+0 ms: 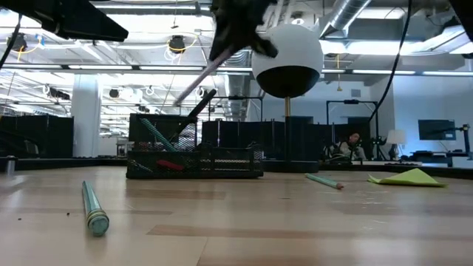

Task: Pick and place office supplies into organizer
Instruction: Put the purple pen into the black desk organizer

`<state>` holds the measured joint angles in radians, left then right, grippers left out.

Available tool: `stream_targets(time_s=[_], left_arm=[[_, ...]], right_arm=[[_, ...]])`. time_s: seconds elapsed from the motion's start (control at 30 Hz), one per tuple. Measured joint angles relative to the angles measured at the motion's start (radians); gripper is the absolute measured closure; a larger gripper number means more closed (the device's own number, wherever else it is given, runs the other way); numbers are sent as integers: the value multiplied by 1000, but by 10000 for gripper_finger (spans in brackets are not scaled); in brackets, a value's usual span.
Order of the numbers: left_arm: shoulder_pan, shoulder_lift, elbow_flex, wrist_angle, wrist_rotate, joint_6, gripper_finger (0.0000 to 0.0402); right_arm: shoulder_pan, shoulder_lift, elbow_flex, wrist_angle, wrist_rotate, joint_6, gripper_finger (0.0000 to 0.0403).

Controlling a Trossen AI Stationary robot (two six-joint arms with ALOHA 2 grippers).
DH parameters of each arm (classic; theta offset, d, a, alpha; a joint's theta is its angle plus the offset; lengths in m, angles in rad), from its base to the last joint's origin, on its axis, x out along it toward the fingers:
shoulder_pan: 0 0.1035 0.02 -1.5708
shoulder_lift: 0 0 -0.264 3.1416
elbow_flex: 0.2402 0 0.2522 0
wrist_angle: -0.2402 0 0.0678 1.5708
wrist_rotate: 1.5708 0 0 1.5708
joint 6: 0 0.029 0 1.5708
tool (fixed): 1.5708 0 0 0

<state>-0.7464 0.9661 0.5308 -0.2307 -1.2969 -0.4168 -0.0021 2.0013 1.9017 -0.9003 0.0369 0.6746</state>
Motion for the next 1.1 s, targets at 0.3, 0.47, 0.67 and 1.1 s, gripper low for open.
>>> stream_targets(time_s=[0.3,0.47,0.67,1.1], left_arm=[[0,0,0,0,14,0,203],[0,0,0,-15,19,1,203],[0,0,0,-56,74,-21,203],[0,1,0,-79,180,-133,203]], right_arm=[[-55,16,-5,30,-14,34,401],[-45,15,-3,66,17,-40,402],[52,16,-3,48,70,-81,402],[351,16,-96,34,225,0,338]])
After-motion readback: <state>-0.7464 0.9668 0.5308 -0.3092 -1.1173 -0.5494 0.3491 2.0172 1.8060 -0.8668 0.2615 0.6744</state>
